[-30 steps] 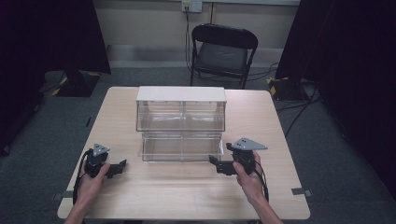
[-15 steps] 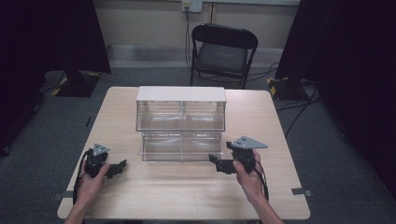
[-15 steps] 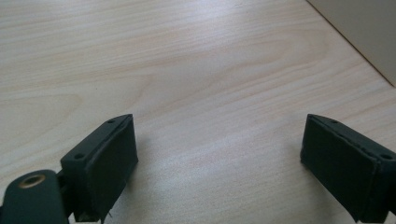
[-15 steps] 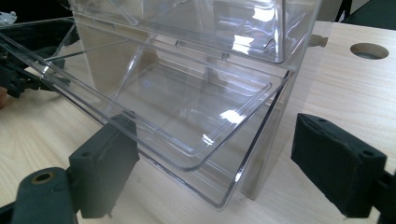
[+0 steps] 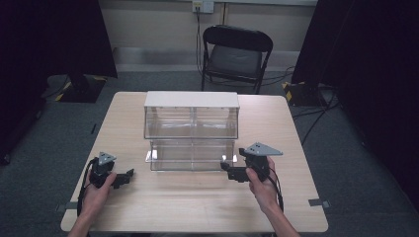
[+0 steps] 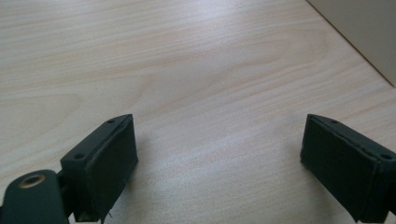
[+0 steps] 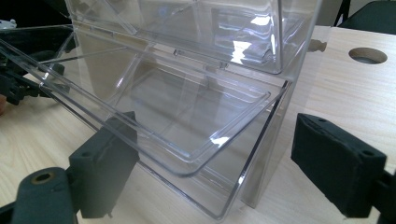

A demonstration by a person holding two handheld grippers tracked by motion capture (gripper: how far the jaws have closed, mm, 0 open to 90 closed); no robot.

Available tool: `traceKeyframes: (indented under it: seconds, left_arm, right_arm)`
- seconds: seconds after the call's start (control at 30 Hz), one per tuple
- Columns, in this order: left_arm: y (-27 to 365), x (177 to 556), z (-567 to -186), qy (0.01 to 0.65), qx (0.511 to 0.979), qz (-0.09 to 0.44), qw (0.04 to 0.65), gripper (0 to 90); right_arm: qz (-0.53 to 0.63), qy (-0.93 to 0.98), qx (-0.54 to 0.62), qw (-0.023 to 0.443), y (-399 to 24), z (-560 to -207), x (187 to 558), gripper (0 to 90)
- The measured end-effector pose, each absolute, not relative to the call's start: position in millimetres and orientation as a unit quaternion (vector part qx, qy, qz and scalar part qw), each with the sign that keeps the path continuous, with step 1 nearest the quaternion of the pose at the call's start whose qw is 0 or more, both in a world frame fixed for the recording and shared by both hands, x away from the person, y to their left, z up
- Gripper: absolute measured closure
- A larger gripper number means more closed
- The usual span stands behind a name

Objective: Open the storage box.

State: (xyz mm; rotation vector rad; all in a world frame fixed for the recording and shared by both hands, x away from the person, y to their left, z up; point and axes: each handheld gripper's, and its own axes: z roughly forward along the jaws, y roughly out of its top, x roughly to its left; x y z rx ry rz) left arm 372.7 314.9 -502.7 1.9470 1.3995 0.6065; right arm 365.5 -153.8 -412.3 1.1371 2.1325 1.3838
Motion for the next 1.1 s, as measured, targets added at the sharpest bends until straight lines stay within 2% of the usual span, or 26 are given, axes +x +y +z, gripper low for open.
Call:
traceKeyframes:
  seconds: [1.1]
  left_arm:
    - [314.9, 372.6, -502.7, 0.534, 0.744, 0.232, 0.328, 10.2]
  right_arm:
    - [0.507, 0.741, 0.402, 0.18, -152.8, -404.8, 370.7, 14.6]
